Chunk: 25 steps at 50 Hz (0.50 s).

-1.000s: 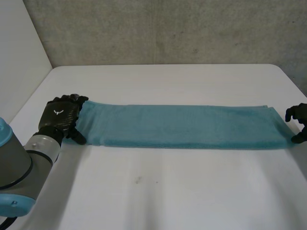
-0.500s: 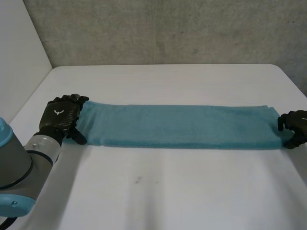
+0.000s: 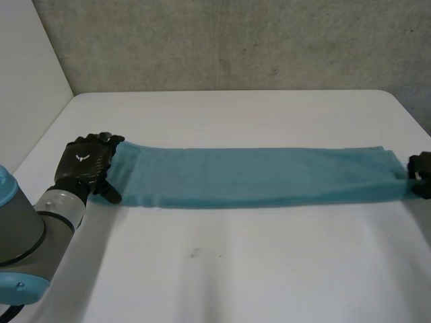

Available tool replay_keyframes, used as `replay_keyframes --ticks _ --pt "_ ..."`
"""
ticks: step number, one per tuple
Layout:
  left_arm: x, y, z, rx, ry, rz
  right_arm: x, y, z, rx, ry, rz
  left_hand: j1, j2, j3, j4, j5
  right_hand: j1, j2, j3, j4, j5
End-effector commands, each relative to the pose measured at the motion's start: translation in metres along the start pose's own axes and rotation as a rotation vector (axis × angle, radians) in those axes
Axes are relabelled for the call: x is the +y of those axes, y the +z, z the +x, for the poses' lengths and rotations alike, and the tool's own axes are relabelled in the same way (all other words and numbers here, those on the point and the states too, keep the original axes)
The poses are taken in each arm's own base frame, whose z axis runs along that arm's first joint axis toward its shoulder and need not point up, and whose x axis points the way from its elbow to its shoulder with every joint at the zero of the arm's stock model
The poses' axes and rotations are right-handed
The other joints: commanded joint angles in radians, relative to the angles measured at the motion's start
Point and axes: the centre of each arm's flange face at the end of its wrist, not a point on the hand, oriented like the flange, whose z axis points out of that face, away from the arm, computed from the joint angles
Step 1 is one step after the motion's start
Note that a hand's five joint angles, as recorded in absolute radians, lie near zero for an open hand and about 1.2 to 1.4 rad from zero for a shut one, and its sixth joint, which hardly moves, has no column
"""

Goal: Fold the laundry

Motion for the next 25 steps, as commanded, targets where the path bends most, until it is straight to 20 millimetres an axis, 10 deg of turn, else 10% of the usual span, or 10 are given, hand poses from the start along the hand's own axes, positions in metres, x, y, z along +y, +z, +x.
replay_keyframes --ticks 1,12,19,25 --pt "-0.001 0.000 0.000 -0.003 0.000 0.002 -0.003 0.008 0.069 0.334 -0.071 -0.035 -0.024 -0.031 -0.043 -0.034 -0.047 0.447 0.218 0.217 0.204 0.266" --pt "-0.002 0.000 0.000 -0.004 0.001 0.003 -0.028 0.010 0.092 0.430 -0.204 -0.002 -0.024 -0.031 -0.043 -0.034 -0.047 0.447 0.218 0.217 0.204 0.266" --pt "-0.003 0.001 -0.004 -0.018 0.000 0.007 -0.118 0.011 -0.009 0.242 -0.264 0.247 -0.024 -0.031 -0.043 -0.034 -0.047 0.447 0.218 0.217 0.204 0.266" --pt "-0.005 0.001 -0.006 -0.025 -0.001 0.012 -0.195 -0.019 -0.134 0.007 -0.312 0.507 -0.024 -0.031 -0.043 -0.034 -0.047 0.447 0.218 0.217 0.204 0.266"
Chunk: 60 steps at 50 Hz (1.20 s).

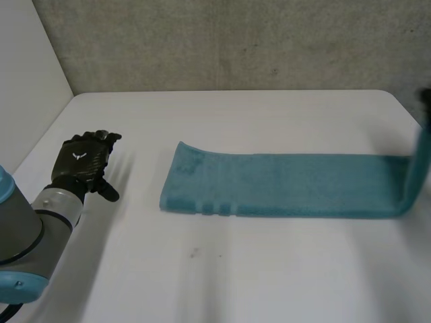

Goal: Fold the laundry

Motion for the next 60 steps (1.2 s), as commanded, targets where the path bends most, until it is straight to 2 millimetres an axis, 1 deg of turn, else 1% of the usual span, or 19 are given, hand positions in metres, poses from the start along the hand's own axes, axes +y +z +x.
replay_keyframes --ticks 1,5,9,10,14,16,19,20,22,24,25,28,30,33,37,40,46,56,60 --pt "-0.002 0.001 -0.003 -0.008 -0.001 0.005 -0.126 -0.039 -0.098 -0.216 0.021 0.320 -0.024 -0.031 -0.042 -0.034 -0.047 0.437 0.218 0.207 0.203 0.252" --pt "-0.002 0.001 -0.003 -0.008 -0.001 0.005 -0.171 -0.076 -0.158 -0.357 0.035 0.449 -0.024 -0.031 -0.042 -0.034 -0.047 0.437 0.218 0.207 0.203 0.252" --pt "-0.002 0.000 -0.002 -0.008 -0.001 0.005 -0.183 -0.102 -0.207 -0.471 0.039 0.495 -0.024 -0.031 -0.042 -0.034 -0.047 0.437 0.218 0.207 0.203 0.252" --pt "-0.002 0.000 -0.002 -0.008 -0.001 0.005 -0.188 -0.135 -0.258 -0.604 0.035 0.537 -0.024 -0.031 -0.042 -0.034 -0.047 0.437 0.218 0.207 0.203 0.252" --pt "-0.001 0.000 -0.002 -0.006 -0.001 0.003 -0.180 -0.157 -0.292 -0.693 0.025 0.531 -0.024 -0.031 -0.042 -0.034 -0.047 0.437 0.218 0.207 0.203 0.252" --pt "-0.002 0.000 -0.002 -0.005 0.000 0.005 -0.159 -0.179 -0.327 -0.781 -0.002 0.494 -0.024 -0.031 -0.042 -0.034 -0.047 0.437 0.218 0.207 0.203 0.252" --pt "-0.002 0.000 -0.001 -0.002 0.000 0.004 -0.148 -0.190 -0.339 -0.828 -0.011 0.459 -0.024 -0.031 -0.042 -0.034 -0.047 0.348 0.129 0.118 0.114 0.163" --pt "-0.003 0.000 0.001 0.007 0.002 0.009 -0.148 -0.190 -0.339 -0.828 -0.011 0.459 -0.024 -0.031 -0.042 -0.034 -0.047 0.347 0.128 0.117 0.113 0.162" --pt "-0.004 0.000 0.002 0.012 0.003 0.013 -0.148 -0.185 -0.331 -0.808 -0.011 0.429 -0.024 -0.031 -0.042 -0.034 -0.047 -0.500 -0.719 -0.730 -0.734 -0.685" --pt "-0.009 0.001 0.002 0.014 0.004 0.029 -0.155 -0.180 -0.322 -0.769 -0.003 0.419 -0.024 -0.031 -0.042 -0.034 -0.047 -0.785 -1.004 -1.015 -1.019 -0.969" --pt "-0.010 0.002 0.002 0.013 0.005 0.035 -0.155 -0.180 -0.321 -0.769 -0.003 0.419 -0.024 -0.031 -0.042 -0.034 -0.047 -0.785 -1.004 -1.015 -1.019 -0.969" --pt "-0.016 0.003 0.004 0.021 0.009 0.054 -0.188 -0.160 -0.262 -0.606 0.113 0.392 -0.024 -0.031 -0.042 -0.034 -0.047 -0.785 -1.004 -1.015 -1.019 -0.969" --pt "-0.029 0.005 0.016 0.058 0.014 0.100 -0.188 -0.155 -0.250 -0.585 0.140 0.373 -0.024 -0.031 -0.042 -0.034 -0.047 -0.785 -1.004 -1.015 -1.019 -0.969" --pt "-0.042 0.004 0.036 0.114 0.019 0.147 -0.173 -0.139 -0.201 -0.523 0.309 0.262 -0.024 -0.031 -0.042 -0.034 -0.047 -0.785 -1.004 -1.015 -1.019 -0.969" --pt "-0.050 0.007 0.065 0.197 0.024 0.181 -0.157 -0.134 -0.184 -0.504 0.370 0.191 -0.024 -0.031 -0.042 -0.034 -0.047 -0.785 -1.004 -1.015 -1.019 -0.969" --pt "-0.051 0.006 0.088 0.258 0.026 0.190 -0.109 -0.129 -0.161 -0.485 0.420 0.016 -0.017 -0.024 -0.036 -0.027 -0.040 -0.785 -1.004 -1.015 -1.019 -0.969" --pt "-0.035 0.014 0.122 0.342 0.035 0.137 -0.063 -0.128 -0.147 -0.490 0.444 -0.111 -0.020 -0.027 -0.039 -0.030 -0.043 -0.785 -1.004 -1.015 -1.019 -0.969" --pt "0.002 0.045 0.130 0.332 0.044 0.051 -0.015 -0.123 -0.140 -0.474 0.468 -0.192 -0.017 -0.024 -0.036 -0.027 -0.040 -0.637 -0.856 -0.867 -0.871 -0.821" --pt "0.009 0.052 0.117 0.280 0.044 0.024 0.002 -0.118 -0.143 -0.460 0.466 -0.223 -0.014 -0.021 -0.033 -0.024 -0.037 -0.131 -0.350 -0.361 -0.365 -0.316"
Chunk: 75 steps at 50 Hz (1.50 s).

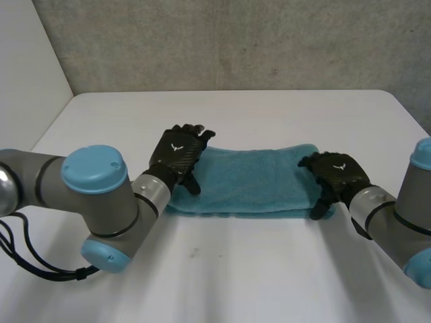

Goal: Fold the laundry

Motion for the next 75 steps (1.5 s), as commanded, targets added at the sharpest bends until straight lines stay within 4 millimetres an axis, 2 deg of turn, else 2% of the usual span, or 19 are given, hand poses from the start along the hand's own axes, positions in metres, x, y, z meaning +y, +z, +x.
replay_keyframes --ticks 1,3,12,16,17,21,29,33,35,36,40,42,43,48,55,58,66,70,75 --pt "0.021 0.008 -0.022 -0.083 -0.005 -0.062 0.022 0.010 0.014 0.032 0.007 -0.026 -0.014 -0.021 -0.033 -0.024 -0.037 0.757 0.734 0.737 0.734 0.719" --pt "0.024 0.007 -0.028 -0.107 -0.006 -0.079 0.023 0.013 0.019 0.047 -0.006 -0.018 -0.014 -0.021 -0.033 -0.024 -0.037 1.175 1.151 1.155 1.151 1.137" --pt "0.012 -0.025 -0.033 -0.137 -0.012 -0.141 -0.008 0.020 0.033 0.112 -0.252 0.066 -0.020 -0.027 -0.039 -0.030 -0.043 1.178 1.154 1.157 1.154 1.139" --pt "-0.003 -0.042 -0.033 -0.143 -0.013 -0.122 -0.034 0.023 0.014 0.107 -0.357 0.133 -0.023 -0.030 -0.042 -0.033 -0.046 1.178 1.154 1.157 1.154 1.139" --pt "-0.003 -0.043 -0.033 -0.143 -0.013 -0.122 -0.062 0.021 -0.028 0.051 -0.413 0.225 -0.023 -0.030 -0.042 -0.033 -0.046 1.178 1.154 1.157 1.154 1.139" --pt "-0.021 -0.056 -0.039 -0.166 -0.018 -0.084 -0.094 0.013 -0.099 -0.081 -0.454 0.349 -0.024 -0.031 -0.042 -0.034 -0.047 1.178 1.154 1.157 1.154 1.139" --pt "-0.034 -0.072 -0.059 -0.233 -0.021 -0.060 -0.061 0.007 -0.216 -0.394 -0.527 0.388 -0.024 -0.031 -0.042 -0.034 -0.047 1.178 1.154 1.157 1.154 1.139" --pt "-0.034 -0.072 -0.066 -0.259 -0.023 -0.062 -0.033 0.009 -0.239 -0.455 -0.547 0.348 -0.024 -0.031 -0.042 -0.034 -0.047 1.178 1.154 1.157 1.154 1.139" --pt "-0.035 -0.070 -0.068 -0.267 -0.024 -0.055 -0.029 0.011 -0.239 -0.452 -0.548 0.335 -0.024 -0.031 -0.042 -0.034 -0.047 1.132 1.108 1.111 1.108 1.093" --pt "-0.038 -0.069 -0.069 -0.268 -0.024 -0.043 -0.036 0.014 -0.234 -0.401 -0.539 0.335 -0.024 -0.031 -0.042 -0.034 -0.047 0.303 0.280 0.283 0.280 0.265" --pt "-0.049 -0.061 -0.070 -0.261 -0.037 -0.002 -0.067 0.004 -0.222 -0.309 -0.491 0.374 -0.024 -0.031 -0.042 -0.034 -0.047 -0.024 -0.048 -0.045 -0.048 -0.063" --pt "-0.057 -0.057 -0.069 -0.255 -0.050 0.026 -0.078 0.001 -0.217 -0.287 -0.466 0.389 -0.024 -0.031 -0.042 -0.034 -0.047 -0.044 -0.068 -0.064 -0.068 -0.082" --pt "-0.061 -0.054 -0.069 -0.252 -0.057 0.040 -0.110 -0.003 -0.184 -0.225 -0.299 0.412 -0.023 -0.030 -0.042 -0.033 -0.046 -0.044 -0.068 -0.064 -0.068 -0.082" --pt "-0.071 -0.035 -0.048 -0.172 -0.141 0.050 -0.127 -0.003 -0.147 -0.204 -0.050 0.400 -0.020 -0.027 -0.039 -0.030 -0.043 -0.044 -0.068 -0.064 -0.068 -0.082" --pt "-0.040 -0.020 -0.014 -0.050 -0.251 -0.145 -0.108 0.007 -0.118 -0.279 0.143 0.236 -0.023 -0.030 -0.042 -0.033 -0.046 -0.044 -0.068 -0.064 -0.068 -0.082" --pt "-0.023 -0.019 -0.010 -0.045 -0.272 -0.217 -0.074 0.033 -0.109 -0.267 0.176 0.109 -0.020 -0.027 -0.039 -0.030 -0.043 -0.044 -0.068 -0.064 -0.068 -0.082" --pt "0.004 -0.019 -0.011 -0.083 -0.277 -0.303 -0.034 0.060 -0.103 -0.245 0.193 -0.051 -0.020 -0.027 -0.039 -0.030 -0.043 -0.044 -0.068 -0.064 -0.068 -0.082" --pt "0.006 -0.023 -0.013 -0.089 -0.273 -0.316 -0.037 0.061 -0.099 -0.240 0.191 -0.064 -0.023 -0.030 -0.042 -0.033 -0.046 -0.044 -0.068 -0.064 -0.068 -0.082" --pt "-0.025 -0.025 -0.018 -0.090 -0.268 -0.236 -0.062 0.057 -0.096 -0.239 0.191 0.000 -0.024 -0.031 -0.042 -0.034 -0.047 -0.044 -0.068 -0.064 -0.068 -0.082"
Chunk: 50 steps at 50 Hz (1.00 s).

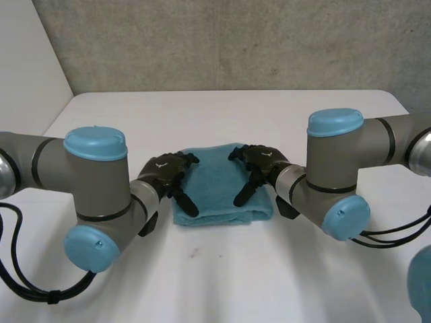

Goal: Fold the laundry

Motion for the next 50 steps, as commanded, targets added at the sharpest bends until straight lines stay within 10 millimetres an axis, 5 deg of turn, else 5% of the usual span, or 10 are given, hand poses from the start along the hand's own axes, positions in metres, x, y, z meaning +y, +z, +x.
replay_keyframes --ticks 1,7,9,11,15,19,27,50 --pt "-0.036 -0.016 0.001 0.004 0.006 0.095 -0.033 -0.008 -0.002 0.002 -0.011 0.070 -0.024 -0.031 -0.042 -0.034 -0.047 -0.036 -0.049 -0.042 -0.060 -0.063" --pt "-0.103 -0.050 0.006 0.019 0.008 0.258 -0.123 -0.067 -0.003 0.065 -0.045 0.320 -0.024 -0.031 -0.042 -0.034 -0.047 -0.036 -0.049 -0.042 -0.060 -0.063" --pt "-0.132 -0.071 0.006 0.017 0.008 0.320 -0.133 -0.076 0.002 0.096 -0.046 0.353 -0.024 -0.031 -0.042 -0.034 -0.047 -0.036 -0.049 -0.042 -0.060 -0.063" --pt "-0.148 -0.083 0.000 -0.001 0.004 0.350 -0.167 -0.115 0.020 0.231 -0.043 0.461 -0.024 -0.031 -0.042 -0.034 -0.047 -0.036 -0.049 -0.042 -0.060 -0.063" --pt "-0.178 -0.113 -0.030 -0.087 -0.016 0.367 -0.188 -0.156 0.037 0.367 -0.053 0.530 -0.024 -0.031 -0.042 -0.034 -0.047 -0.036 -0.049 -0.042 -0.060 -0.063" --pt "-0.190 -0.140 -0.040 -0.102 -0.019 0.383 -0.180 -0.172 0.060 0.459 -0.094 0.492 -0.024 -0.031 -0.042 -0.034 -0.047 -0.036 -0.049 -0.042 -0.060 -0.063" --pt "-0.193 -0.162 -0.048 -0.049 -0.008 0.409 -0.172 -0.188 0.064 0.492 -0.137 0.465 -0.024 -0.031 -0.042 -0.034 -0.047 -0.036 -0.049 -0.042 -0.060 -0.063" --pt "-0.180 -0.160 -0.048 -0.038 -0.015 0.381 -0.154 -0.180 0.060 0.422 -0.140 0.400 -0.024 -0.031 -0.042 -0.034 -0.047 -0.036 -0.049 -0.042 -0.060 -0.063"
